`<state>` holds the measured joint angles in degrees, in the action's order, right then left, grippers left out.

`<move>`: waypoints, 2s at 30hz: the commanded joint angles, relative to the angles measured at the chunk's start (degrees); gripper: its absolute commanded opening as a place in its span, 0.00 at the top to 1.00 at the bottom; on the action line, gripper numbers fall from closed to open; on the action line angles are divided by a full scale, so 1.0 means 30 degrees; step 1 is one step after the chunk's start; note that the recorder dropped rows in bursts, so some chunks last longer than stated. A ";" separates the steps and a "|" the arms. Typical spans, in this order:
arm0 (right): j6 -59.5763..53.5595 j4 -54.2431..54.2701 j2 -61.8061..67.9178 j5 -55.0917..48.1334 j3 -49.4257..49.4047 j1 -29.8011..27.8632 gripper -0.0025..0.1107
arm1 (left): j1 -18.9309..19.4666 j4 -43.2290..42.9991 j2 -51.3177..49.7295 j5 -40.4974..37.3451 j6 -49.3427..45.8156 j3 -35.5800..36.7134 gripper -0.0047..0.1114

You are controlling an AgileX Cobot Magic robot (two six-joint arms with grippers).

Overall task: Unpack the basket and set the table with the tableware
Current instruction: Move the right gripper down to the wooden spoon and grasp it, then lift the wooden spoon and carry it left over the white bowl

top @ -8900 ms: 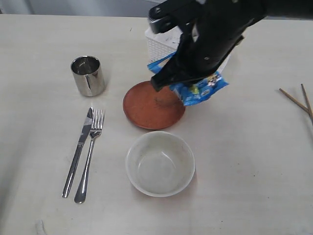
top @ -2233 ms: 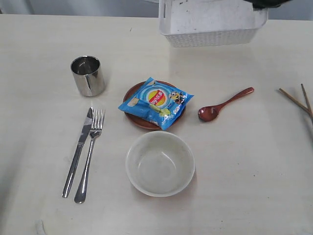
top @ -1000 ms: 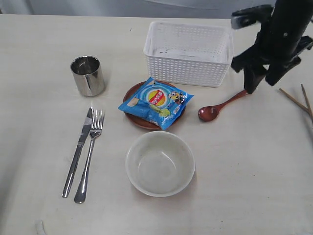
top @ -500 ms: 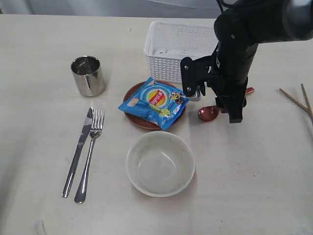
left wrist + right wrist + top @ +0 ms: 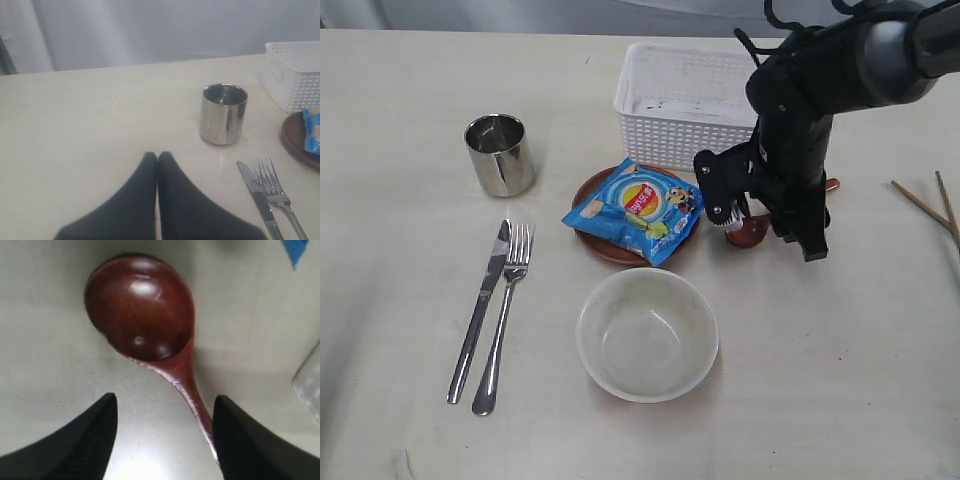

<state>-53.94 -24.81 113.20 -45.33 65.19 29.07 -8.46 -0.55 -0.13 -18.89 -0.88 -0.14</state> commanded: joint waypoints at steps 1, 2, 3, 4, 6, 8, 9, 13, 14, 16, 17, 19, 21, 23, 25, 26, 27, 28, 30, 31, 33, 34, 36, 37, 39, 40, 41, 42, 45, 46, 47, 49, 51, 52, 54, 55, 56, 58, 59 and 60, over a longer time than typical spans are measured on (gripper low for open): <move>-0.0107 -0.0142 0.0401 0.0291 -0.0058 -0.0409 0.50 | -0.0111 0.0045 0.0044 0.0160 0.0084 0.0047 0.96; -0.0107 -0.0096 0.0481 0.0421 -0.0058 -0.0409 0.50 | -0.0111 0.0045 0.0044 0.0160 0.0084 0.0047 0.96; -0.0107 -0.0049 0.0523 0.0597 -0.0058 -0.0493 0.52 | -0.0111 0.0045 0.0044 0.0160 0.0084 0.0047 0.96; -0.0107 -0.0004 0.0569 0.0670 -0.0058 -0.0505 0.55 | -0.0111 0.0045 0.0044 0.0160 0.0084 0.0047 0.96; -0.0107 0.0038 0.0609 0.0943 -0.0096 -0.0544 0.62 | -0.0111 0.0045 0.0044 0.0160 0.0084 0.0047 0.96; -0.0107 0.0038 0.0609 0.1246 -0.0105 -0.0544 0.69 | -0.0111 0.0045 0.0044 0.0160 0.0084 0.0047 0.96; -0.0107 0.0038 0.0609 0.1322 -0.0105 -0.0544 0.73 | -0.0111 0.0045 0.0044 0.0160 0.0084 0.0047 0.96; -0.0107 0.0038 0.0609 0.1176 -0.0105 -0.0544 0.89 | -0.0111 0.0045 0.0044 0.0160 0.0084 0.0047 0.96; -0.0073 0.0038 0.0609 0.1079 -0.0105 -0.0544 0.93 | -0.0111 0.0045 0.0044 0.0160 0.0084 0.0047 0.96; 0.0046 0.0038 0.0609 0.0725 -0.0105 -0.0544 0.98 | -0.0111 0.0045 0.0044 0.0160 0.0084 0.0047 0.96; 0.0046 0.0038 0.0609 0.0477 -0.0105 -0.0544 0.98 | -0.0111 0.0045 0.0044 0.0160 0.0084 0.0047 0.96; 0.0046 0.0198 0.0477 0.0106 -0.0105 -0.0503 0.98 | -0.0111 0.0045 0.0044 0.0160 0.0084 0.0047 0.96; 0.0046 0.0614 0.0160 -0.0137 -0.0105 -0.0468 0.98 | -0.0111 0.0045 0.0044 0.0160 0.0084 0.0047 0.96; 0.0046 0.0732 -0.0224 -0.0516 -0.0105 -0.0468 0.98 | -0.0111 0.0045 0.0044 0.0160 0.0084 0.0047 0.96; 0.0046 0.0732 -0.0760 -0.1121 -0.0105 -0.0468 0.98 | -0.0111 0.0045 0.0044 0.0160 0.0084 0.0047 0.96; 0.0046 0.0732 -0.1012 -0.1510 -0.0105 -0.0468 0.98 | -0.0111 0.0045 0.0044 0.0160 0.0084 0.0047 0.96; 0.0046 0.0732 -0.1330 -0.1864 -0.0105 -0.0468 0.98 | -0.0111 0.0045 0.0044 0.0160 0.0084 0.0047 0.96; 0.0120 0.0732 -0.1664 -0.2273 -0.0105 -0.0468 0.98 | -0.0111 0.0045 0.0044 0.0160 0.0084 0.0047 0.96; 0.0317 0.0764 -0.2323 -0.3016 -0.0105 -0.0255 0.98 | -0.0111 0.0045 0.0044 0.0160 0.0084 0.0047 0.96; 0.0352 0.0857 -0.2727 -0.3372 -0.0105 -0.0061 0.98 | -0.0111 0.0045 0.0044 0.0160 0.0084 0.0047 0.96; 0.0391 0.1011 -0.3574 -0.3888 -0.0105 0.0432 0.98 | -0.0111 0.0045 0.0044 0.0160 0.0084 0.0047 0.96; 0.0391 0.1011 -0.4005 -0.4125 -0.0105 0.0803 0.98 | -0.0111 0.0045 0.0044 0.0160 0.0084 0.0047 0.96; 0.0417 0.1055 -0.4741 -0.4683 -0.0105 0.1550 0.98 | -0.0111 0.0045 0.0044 0.0160 0.0084 0.0047 0.96; 0.0417 0.1186 -0.5106 -0.5080 -0.0105 0.1993 0.98 | -0.0111 0.0045 0.0044 0.0160 0.0084 0.0047 0.96; 0.0417 0.1310 -0.5688 -0.5883 -0.0105 0.2756 0.98 | -0.0111 0.0045 0.0044 0.0160 0.0084 0.0047 0.96; 0.0613 0.1310 -0.5940 -0.6362 -0.0105 0.3175 0.98 | -0.0111 0.0045 0.0044 0.0160 0.0084 0.0047 0.96; 0.0807 0.1310 -0.6152 -0.6856 -0.0105 0.3601 0.98 | -0.0111 0.0045 0.0044 0.0160 0.0084 0.0047 0.96; 0.0823 0.1355 -0.6360 -0.7244 -0.0105 0.4029 0.98 | -0.0111 0.0045 0.0044 0.0160 0.0084 0.0047 0.96; 0.1903 0.1679 -0.6763 -0.7994 -0.0105 0.5238 0.98 | -0.0111 0.0045 0.0044 0.0160 0.0084 0.0047 0.96; 0.2260 0.1786 -0.6797 -0.8085 -0.0105 0.5699 0.98 | -0.0111 0.0045 0.0044 0.0160 0.0084 0.0047 0.96; 0.2538 0.1840 -0.6812 -0.8212 -0.0105 0.6194 0.98 | -0.0111 0.0045 0.0044 0.0160 0.0084 0.0047 0.96; 0.2942 0.1840 -0.6812 -0.8212 -0.0105 0.7095 0.98 | -0.0111 0.0045 0.0044 0.0160 0.0084 0.0047 0.96; 0.3508 0.1840 -0.6770 -0.8212 -0.0105 0.8056 0.98 | -0.0111 0.0045 0.0044 0.0160 0.0084 0.0047 0.96; 0.3813 0.1890 -0.6726 -0.8212 -0.0105 0.8486 0.98 | -0.0111 0.0045 0.0044 0.0160 0.0084 0.0047 0.96; 0.4349 0.1883 -0.6586 -0.7751 -0.0154 0.9111 0.98 | -0.0111 0.0045 0.0044 0.0160 0.0084 0.0047 0.96; 0.4539 0.1947 -0.6452 -0.7442 -0.0196 0.9355 0.98 | -0.0111 0.0045 0.0044 0.0160 0.0084 0.0047 0.96; 0.4761 0.2117 -0.6245 -0.7158 -0.0196 0.9518 0.98 | -0.0111 0.0045 0.0044 0.0160 0.0084 0.0047 0.96; 0.5302 0.2633 -0.5774 -0.6638 -0.0196 0.9589 0.98 | -0.0111 0.0045 0.0044 0.0160 0.0084 0.0047 0.96; 0.5671 0.2828 -0.5440 -0.6447 -0.0196 0.9679 0.98 | -0.0111 0.0045 0.0044 0.0160 0.0084 0.0047 0.96; 0.5942 0.2924 -0.5109 -0.6407 -0.0196 0.9679 0.98 | -0.0111 0.0045 0.0044 0.0160 0.0084 0.0047 0.96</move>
<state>-38.52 -17.31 95.75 -65.94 64.88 57.75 -8.46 -0.55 -0.13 -18.89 -0.88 -0.14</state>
